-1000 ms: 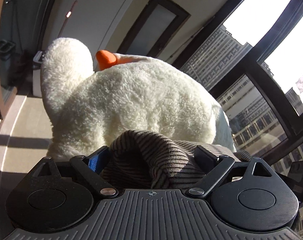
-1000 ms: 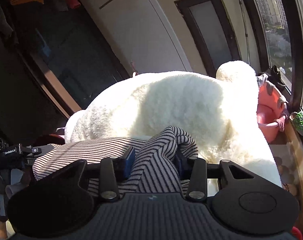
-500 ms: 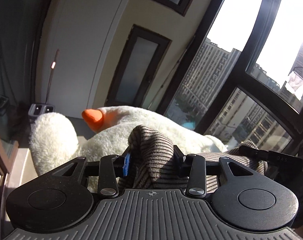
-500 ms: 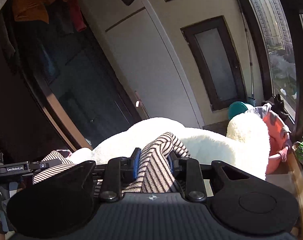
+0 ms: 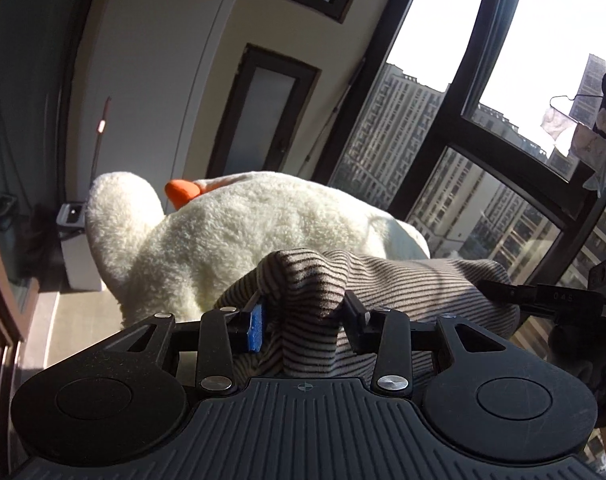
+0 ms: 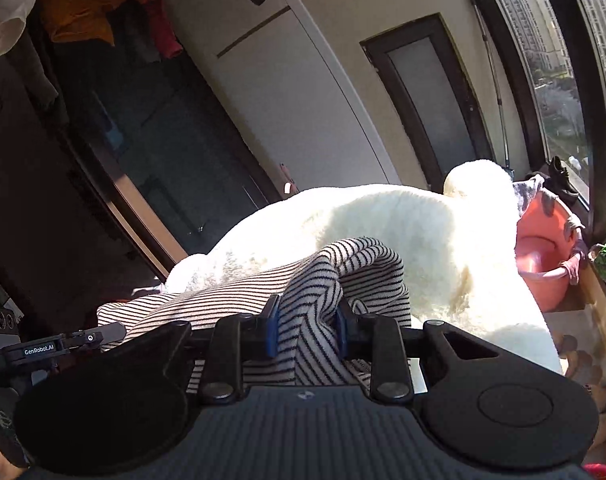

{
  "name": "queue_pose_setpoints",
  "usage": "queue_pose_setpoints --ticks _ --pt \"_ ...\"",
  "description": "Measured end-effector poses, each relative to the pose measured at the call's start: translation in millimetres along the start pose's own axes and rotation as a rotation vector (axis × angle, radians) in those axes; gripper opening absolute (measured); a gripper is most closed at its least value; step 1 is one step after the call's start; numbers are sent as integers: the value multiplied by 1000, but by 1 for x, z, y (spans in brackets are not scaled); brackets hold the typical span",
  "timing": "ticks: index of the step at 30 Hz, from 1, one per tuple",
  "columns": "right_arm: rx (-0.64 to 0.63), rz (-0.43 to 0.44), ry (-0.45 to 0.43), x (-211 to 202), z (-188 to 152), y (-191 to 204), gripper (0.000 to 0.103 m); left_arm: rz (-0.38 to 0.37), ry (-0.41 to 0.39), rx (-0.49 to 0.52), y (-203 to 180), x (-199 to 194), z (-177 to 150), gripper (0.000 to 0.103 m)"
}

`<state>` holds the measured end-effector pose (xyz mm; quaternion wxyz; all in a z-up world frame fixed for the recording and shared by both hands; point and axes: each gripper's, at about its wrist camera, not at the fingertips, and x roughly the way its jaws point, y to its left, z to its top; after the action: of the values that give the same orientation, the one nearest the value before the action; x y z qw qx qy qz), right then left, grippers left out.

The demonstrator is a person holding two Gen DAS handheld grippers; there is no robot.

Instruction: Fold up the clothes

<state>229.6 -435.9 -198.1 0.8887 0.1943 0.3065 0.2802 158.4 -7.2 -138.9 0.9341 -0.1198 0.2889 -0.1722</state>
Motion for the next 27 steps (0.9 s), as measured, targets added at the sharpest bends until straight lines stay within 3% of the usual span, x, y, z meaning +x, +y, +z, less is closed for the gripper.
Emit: queue_pose_setpoints --ticks 4,7,9,10,15,17,21,23,25,27 --pt "40 -7 18 -9 -16 -5 26 78 -36 126 -6 -16 1 47" --pt "24 -18 18 -11 -25 -1 26 121 -162 169 -6 -43 26 58" --pt "4 -25 13 -12 -29 2 26 57 -201 154 -10 -48 39 91" --pt "2 -27 10 -12 -30 2 26 26 -194 132 -12 -43 44 94" --pt "-21 -50 -4 -16 -31 5 26 123 28 48 -21 26 28 93" --pt "-60 -67 -8 -17 -31 11 27 116 76 -2 -17 41 13 91" --pt "-158 -133 -27 -19 -24 24 33 97 76 -18 -16 42 -3 74" --pt "-171 -153 -58 -21 -13 28 40 108 72 11 -20 37 -5 69" --pt "-149 -176 -86 -18 -3 25 61 121 73 35 -24 33 -8 67" --pt "-99 -187 -96 -9 7 18 62 128 70 49 -27 29 -10 66"
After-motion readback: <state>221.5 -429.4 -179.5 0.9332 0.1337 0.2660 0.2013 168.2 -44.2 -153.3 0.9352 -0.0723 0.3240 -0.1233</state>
